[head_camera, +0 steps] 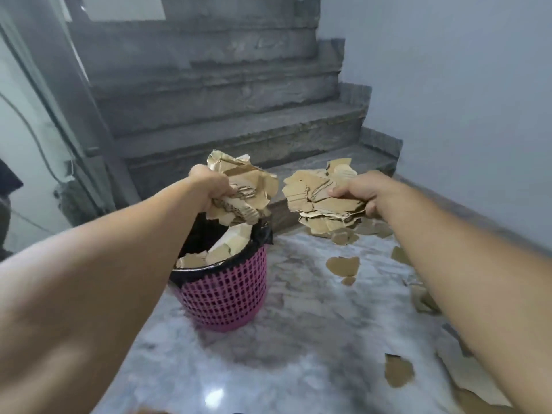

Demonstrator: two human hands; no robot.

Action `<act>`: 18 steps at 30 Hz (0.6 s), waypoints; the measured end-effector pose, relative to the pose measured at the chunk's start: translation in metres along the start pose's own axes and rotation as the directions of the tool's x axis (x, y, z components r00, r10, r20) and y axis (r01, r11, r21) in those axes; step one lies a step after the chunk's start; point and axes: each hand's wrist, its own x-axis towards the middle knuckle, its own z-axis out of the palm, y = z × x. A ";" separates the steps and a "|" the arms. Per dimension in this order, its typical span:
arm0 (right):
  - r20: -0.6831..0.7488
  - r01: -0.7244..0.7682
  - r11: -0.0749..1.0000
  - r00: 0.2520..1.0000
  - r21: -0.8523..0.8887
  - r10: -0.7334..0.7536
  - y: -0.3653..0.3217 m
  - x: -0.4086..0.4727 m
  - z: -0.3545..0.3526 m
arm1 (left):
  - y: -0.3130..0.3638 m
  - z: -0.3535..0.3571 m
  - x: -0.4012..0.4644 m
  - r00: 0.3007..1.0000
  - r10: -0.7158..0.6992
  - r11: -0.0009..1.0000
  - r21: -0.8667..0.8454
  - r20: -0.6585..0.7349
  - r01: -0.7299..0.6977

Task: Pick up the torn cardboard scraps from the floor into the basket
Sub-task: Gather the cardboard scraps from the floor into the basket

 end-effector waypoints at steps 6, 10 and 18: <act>0.123 0.066 0.996 0.990 0.060 -0.073 -0.021 0.027 0.122 | -0.063 -0.065 0.031 0.984 -0.125 0.990 -0.073 -0.123 0.117; 0.117 0.089 0.995 0.989 0.050 -0.094 -0.020 0.047 0.181 | -0.098 -0.073 0.052 0.980 -0.162 0.977 -0.159 -0.115 0.142; 0.150 0.150 0.978 0.980 -0.143 -0.128 0.014 0.070 0.232 | -0.148 -0.055 0.072 0.993 -0.118 0.990 0.071 -0.028 0.120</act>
